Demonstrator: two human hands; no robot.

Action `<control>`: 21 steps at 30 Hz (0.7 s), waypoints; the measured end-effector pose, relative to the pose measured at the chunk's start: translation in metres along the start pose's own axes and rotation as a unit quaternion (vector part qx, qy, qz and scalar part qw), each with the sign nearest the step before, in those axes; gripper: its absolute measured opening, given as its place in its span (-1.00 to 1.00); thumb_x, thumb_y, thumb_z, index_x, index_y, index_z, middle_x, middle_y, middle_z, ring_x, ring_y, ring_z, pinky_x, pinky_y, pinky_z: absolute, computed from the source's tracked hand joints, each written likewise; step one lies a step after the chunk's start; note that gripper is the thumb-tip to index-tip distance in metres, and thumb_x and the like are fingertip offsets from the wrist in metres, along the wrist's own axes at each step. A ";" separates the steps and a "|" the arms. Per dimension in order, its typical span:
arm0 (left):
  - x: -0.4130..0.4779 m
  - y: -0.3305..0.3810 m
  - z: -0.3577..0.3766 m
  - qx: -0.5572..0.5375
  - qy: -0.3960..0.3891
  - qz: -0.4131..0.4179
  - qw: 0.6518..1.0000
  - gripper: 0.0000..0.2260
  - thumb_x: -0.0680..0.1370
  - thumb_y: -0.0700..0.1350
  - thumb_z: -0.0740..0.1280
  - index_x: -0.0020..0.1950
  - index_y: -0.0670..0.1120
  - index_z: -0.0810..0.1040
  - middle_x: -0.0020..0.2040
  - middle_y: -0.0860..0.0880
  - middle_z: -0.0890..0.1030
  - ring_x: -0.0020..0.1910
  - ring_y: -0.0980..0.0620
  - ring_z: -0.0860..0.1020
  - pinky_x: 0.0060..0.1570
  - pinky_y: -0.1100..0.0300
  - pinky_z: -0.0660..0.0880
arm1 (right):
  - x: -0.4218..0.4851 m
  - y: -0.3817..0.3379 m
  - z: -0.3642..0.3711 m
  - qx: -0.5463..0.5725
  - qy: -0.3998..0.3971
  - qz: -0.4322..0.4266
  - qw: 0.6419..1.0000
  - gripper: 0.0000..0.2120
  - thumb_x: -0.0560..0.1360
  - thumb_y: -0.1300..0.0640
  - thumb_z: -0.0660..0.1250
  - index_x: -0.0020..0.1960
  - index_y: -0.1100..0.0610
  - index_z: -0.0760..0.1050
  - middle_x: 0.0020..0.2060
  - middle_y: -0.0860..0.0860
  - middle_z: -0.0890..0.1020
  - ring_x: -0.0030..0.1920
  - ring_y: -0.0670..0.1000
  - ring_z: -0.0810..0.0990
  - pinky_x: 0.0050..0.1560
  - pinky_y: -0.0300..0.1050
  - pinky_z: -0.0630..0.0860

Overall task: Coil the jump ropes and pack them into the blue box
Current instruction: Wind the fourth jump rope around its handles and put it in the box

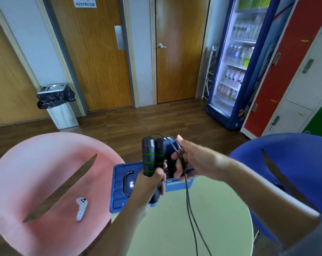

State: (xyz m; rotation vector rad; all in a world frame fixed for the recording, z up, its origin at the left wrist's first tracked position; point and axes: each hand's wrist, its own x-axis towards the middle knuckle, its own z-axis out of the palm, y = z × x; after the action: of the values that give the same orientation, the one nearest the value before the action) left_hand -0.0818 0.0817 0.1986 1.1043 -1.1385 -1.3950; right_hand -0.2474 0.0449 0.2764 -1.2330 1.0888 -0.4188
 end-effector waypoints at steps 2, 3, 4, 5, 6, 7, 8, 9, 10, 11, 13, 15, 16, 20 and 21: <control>0.005 0.007 0.002 -0.097 0.028 -0.007 0.995 -0.38 0.20 0.33 0.30 0.02 -0.12 0.51 -0.33 -0.05 0.48 -0.50 0.02 0.40 -0.44 0.18 0.35 | -0.006 0.013 0.021 -0.002 0.047 -0.027 0.999 -0.49 0.61 -0.22 -0.08 -0.07 0.14 0.44 -0.42 0.05 0.54 -0.34 0.07 0.55 -0.25 -0.14 0.48; 0.008 0.008 0.003 -0.123 0.036 -0.009 0.992 -0.35 0.19 0.36 0.26 0.03 -0.13 0.49 -0.33 -0.04 0.47 -0.49 0.03 0.41 -0.45 0.19 0.35 | -0.010 0.019 0.032 0.001 0.063 -0.044 0.997 -0.51 0.63 -0.16 -0.09 -0.09 0.14 0.45 -0.43 0.06 0.53 -0.36 0.08 0.52 -0.27 -0.15 0.47; 0.010 0.009 0.005 -0.130 0.044 -0.008 0.990 -0.32 0.20 0.38 0.23 0.03 -0.15 0.48 -0.33 -0.04 0.48 -0.47 0.02 0.42 -0.43 0.18 0.36 | -0.012 0.024 0.041 0.011 0.078 -0.062 0.995 -0.55 0.65 -0.11 -0.07 -0.11 0.14 0.45 -0.43 0.06 0.51 -0.38 0.07 0.51 -0.26 -0.13 0.48; 0.011 0.009 0.006 -0.141 0.047 -0.007 0.989 -0.31 0.22 0.40 0.21 0.01 -0.17 0.48 -0.32 -0.04 0.49 -0.42 0.00 0.45 -0.37 0.16 0.38 | -0.014 0.029 0.049 0.027 0.086 -0.079 0.993 -0.57 0.65 -0.06 -0.03 -0.15 0.15 0.46 -0.44 0.06 0.50 -0.41 0.06 0.50 -0.25 -0.12 0.48; 0.011 0.010 0.008 -0.155 0.054 -0.008 0.986 -0.29 0.23 0.44 0.20 0.00 -0.17 0.50 -0.30 -0.05 0.52 -0.35 -0.02 0.48 -0.31 0.15 0.41 | -0.015 0.032 0.057 0.046 0.090 -0.089 0.991 -0.58 0.65 -0.03 0.01 -0.19 0.16 0.47 -0.44 0.06 0.49 -0.43 0.05 0.49 -0.26 -0.12 0.48; 0.011 0.011 0.009 -0.179 0.058 -0.013 0.982 -0.25 0.20 0.49 0.22 0.01 -0.15 0.52 -0.26 -0.05 0.56 -0.29 -0.02 0.52 -0.25 0.16 0.44 | -0.015 0.035 0.064 0.068 0.089 -0.090 0.990 -0.57 0.64 -0.03 0.05 -0.24 0.16 0.48 -0.45 0.05 0.49 -0.45 0.04 0.48 -0.28 -0.15 0.50; 0.011 0.012 0.009 -0.201 0.062 -0.012 0.977 -0.17 0.12 0.56 0.25 0.03 -0.11 0.54 -0.26 -0.03 0.58 -0.28 0.00 0.53 -0.25 0.17 0.45 | -0.014 0.037 0.069 0.085 0.092 -0.084 0.988 -0.55 0.63 -0.05 0.09 -0.30 0.16 0.50 -0.45 0.05 0.50 -0.46 0.03 0.48 -0.31 -0.17 0.51; 0.011 0.015 0.009 -0.222 0.058 -0.009 0.973 -0.07 -0.01 0.60 0.30 0.05 -0.09 0.54 -0.28 -0.02 0.58 -0.31 0.02 0.53 -0.30 0.19 0.46 | -0.014 0.038 0.073 0.094 0.099 -0.077 0.988 -0.52 0.61 -0.09 0.12 -0.35 0.15 0.51 -0.46 0.04 0.52 -0.47 0.03 0.49 -0.32 -0.19 0.53; 0.011 0.016 0.008 -0.237 0.052 -0.002 0.970 0.00 -0.12 0.60 0.34 0.07 -0.09 0.53 -0.30 0.00 0.57 -0.36 0.04 0.51 -0.35 0.21 0.46 | -0.014 0.039 0.077 0.095 0.106 -0.067 0.988 -0.50 0.59 -0.12 0.15 -0.39 0.14 0.52 -0.47 0.04 0.53 -0.47 0.01 0.50 -0.32 -0.20 0.54; 0.011 0.018 0.007 -0.252 0.043 0.005 0.967 0.03 -0.17 0.58 0.37 0.07 -0.10 0.51 -0.32 0.00 0.54 -0.39 0.06 0.48 -0.40 0.23 0.45 | -0.014 0.040 0.079 0.088 0.110 -0.057 0.988 -0.49 0.57 -0.14 0.17 -0.42 0.13 0.52 -0.49 0.03 0.53 -0.49 0.00 0.50 -0.34 -0.22 0.54; 0.008 0.020 0.006 -0.268 0.022 0.009 0.963 0.02 -0.17 0.54 0.42 0.07 -0.09 0.49 -0.32 0.00 0.50 -0.42 0.06 0.43 -0.43 0.22 0.44 | -0.013 0.039 0.084 0.065 0.115 -0.042 0.990 -0.48 0.55 -0.17 0.19 -0.46 0.09 0.52 -0.55 -0.02 0.50 -0.55 -0.04 0.47 -0.38 -0.23 0.53; 0.005 0.021 0.005 -0.274 0.006 0.015 0.962 0.00 -0.14 0.51 0.47 0.09 -0.10 0.47 -0.32 0.00 0.49 -0.42 0.06 0.42 -0.44 0.21 0.44 | -0.011 0.038 0.088 0.056 0.121 -0.039 0.990 -0.48 0.54 -0.17 0.22 -0.49 0.08 0.51 -0.60 -0.05 0.45 -0.60 -0.06 0.41 -0.40 -0.22 0.53; 0.003 0.022 0.005 -0.277 0.002 0.018 0.961 -0.02 -0.12 0.48 0.49 0.10 -0.10 0.46 -0.31 0.00 0.48 -0.42 0.06 0.42 -0.43 0.20 0.43 | -0.011 0.038 0.091 0.056 0.122 -0.040 0.990 -0.49 0.53 -0.17 0.24 -0.49 0.09 0.51 -0.61 -0.05 0.44 -0.62 -0.07 0.38 -0.42 -0.22 0.53; -0.002 0.022 0.000 -0.302 -0.005 0.022 0.953 -0.14 -0.02 0.31 0.62 0.12 -0.09 0.46 -0.29 -0.01 0.47 -0.39 0.04 0.42 -0.37 0.14 0.43 | -0.010 0.040 0.101 0.056 0.121 -0.050 0.990 -0.49 0.50 -0.18 0.28 -0.49 0.11 0.49 -0.63 -0.04 0.40 -0.65 -0.09 0.31 -0.51 -0.24 0.46; -0.004 0.022 0.000 -0.306 -0.003 0.020 0.952 -0.19 0.01 0.24 0.64 0.12 -0.08 0.46 -0.30 -0.01 0.48 -0.39 0.04 0.43 -0.37 0.14 0.44 | -0.010 0.042 0.103 0.052 0.118 -0.055 0.990 -0.50 0.50 -0.18 0.29 -0.49 0.11 0.49 -0.64 -0.05 0.40 -0.65 -0.10 0.30 -0.52 -0.24 0.45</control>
State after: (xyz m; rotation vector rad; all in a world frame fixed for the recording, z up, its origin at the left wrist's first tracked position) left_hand -0.0780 0.0842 0.2205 0.6240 -0.6462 -1.5708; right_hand -0.1777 0.1221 0.2374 -1.1736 1.1866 -0.7115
